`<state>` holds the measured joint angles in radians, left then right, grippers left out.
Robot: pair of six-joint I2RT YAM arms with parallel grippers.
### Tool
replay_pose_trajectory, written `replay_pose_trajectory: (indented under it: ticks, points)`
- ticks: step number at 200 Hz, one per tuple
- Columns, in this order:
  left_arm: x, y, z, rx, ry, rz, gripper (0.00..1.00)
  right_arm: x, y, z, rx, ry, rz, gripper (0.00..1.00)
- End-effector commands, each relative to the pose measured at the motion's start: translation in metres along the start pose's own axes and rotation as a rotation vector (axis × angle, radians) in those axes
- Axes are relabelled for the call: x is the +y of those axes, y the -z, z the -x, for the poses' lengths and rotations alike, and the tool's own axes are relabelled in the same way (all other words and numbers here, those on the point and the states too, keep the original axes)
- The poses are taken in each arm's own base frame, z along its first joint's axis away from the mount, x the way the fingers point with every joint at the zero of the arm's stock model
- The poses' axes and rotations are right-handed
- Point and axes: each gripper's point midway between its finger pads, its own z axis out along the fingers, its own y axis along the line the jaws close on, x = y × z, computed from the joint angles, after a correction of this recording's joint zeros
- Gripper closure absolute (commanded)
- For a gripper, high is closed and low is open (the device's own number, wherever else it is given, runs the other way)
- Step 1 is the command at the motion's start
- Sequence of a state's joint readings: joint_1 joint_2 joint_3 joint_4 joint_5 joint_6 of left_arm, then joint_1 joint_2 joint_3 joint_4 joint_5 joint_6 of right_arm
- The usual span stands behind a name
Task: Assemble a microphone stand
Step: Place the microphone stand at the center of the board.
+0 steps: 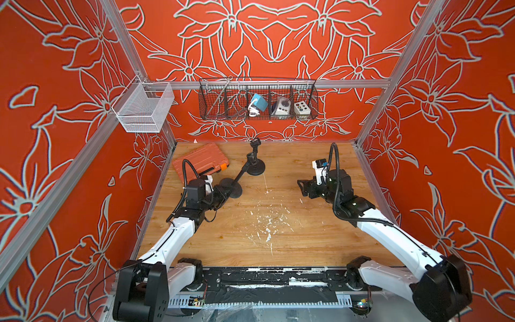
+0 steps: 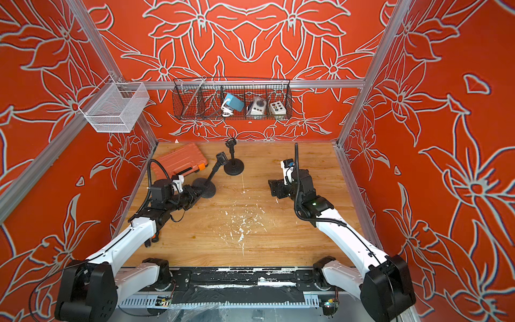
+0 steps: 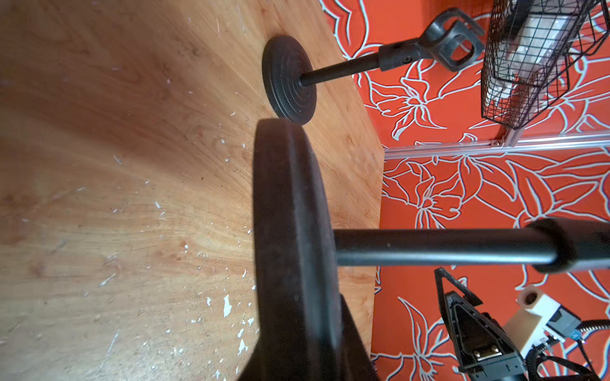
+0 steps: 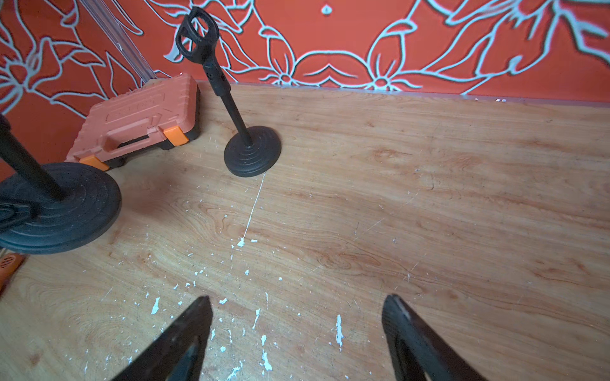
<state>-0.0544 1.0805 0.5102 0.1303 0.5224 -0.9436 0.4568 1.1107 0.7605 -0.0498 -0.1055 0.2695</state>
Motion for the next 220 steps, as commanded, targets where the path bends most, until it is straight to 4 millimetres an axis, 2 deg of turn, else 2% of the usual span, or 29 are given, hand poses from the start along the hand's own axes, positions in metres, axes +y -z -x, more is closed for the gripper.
replay_pose_trajectory:
  ticks: [1,51,80,132,172,203,220]
  points:
    - [-0.017,0.003,0.013,-0.08,-0.061,-0.069,1.0,-0.002,-0.005,0.002,-0.02,-0.017,0.001,0.16]
    - [-0.008,-0.03,0.009,0.015,-0.046,-0.103,1.0,-0.003,-0.014,0.002,-0.002,-0.006,-0.002,0.16]
    - [0.001,-0.044,0.008,0.012,-0.058,-0.069,1.0,-0.012,-0.018,-0.003,0.012,-0.013,-0.04,0.16]
    - [0.019,-0.068,-0.003,0.082,-0.04,-0.057,1.0,-0.012,-0.022,-0.006,0.015,-0.026,-0.03,0.16]
    - [0.036,-0.076,-0.014,0.13,-0.008,-0.015,0.77,-0.011,-0.022,-0.005,0.028,-0.031,-0.026,0.16]
    - [0.051,-0.064,-0.013,0.082,-0.007,0.069,0.61,-0.013,-0.018,-0.009,0.028,-0.035,-0.036,0.16]
    - [0.061,-0.055,-0.013,0.056,-0.01,0.136,0.6,-0.015,-0.017,-0.011,0.03,-0.031,-0.046,0.16]
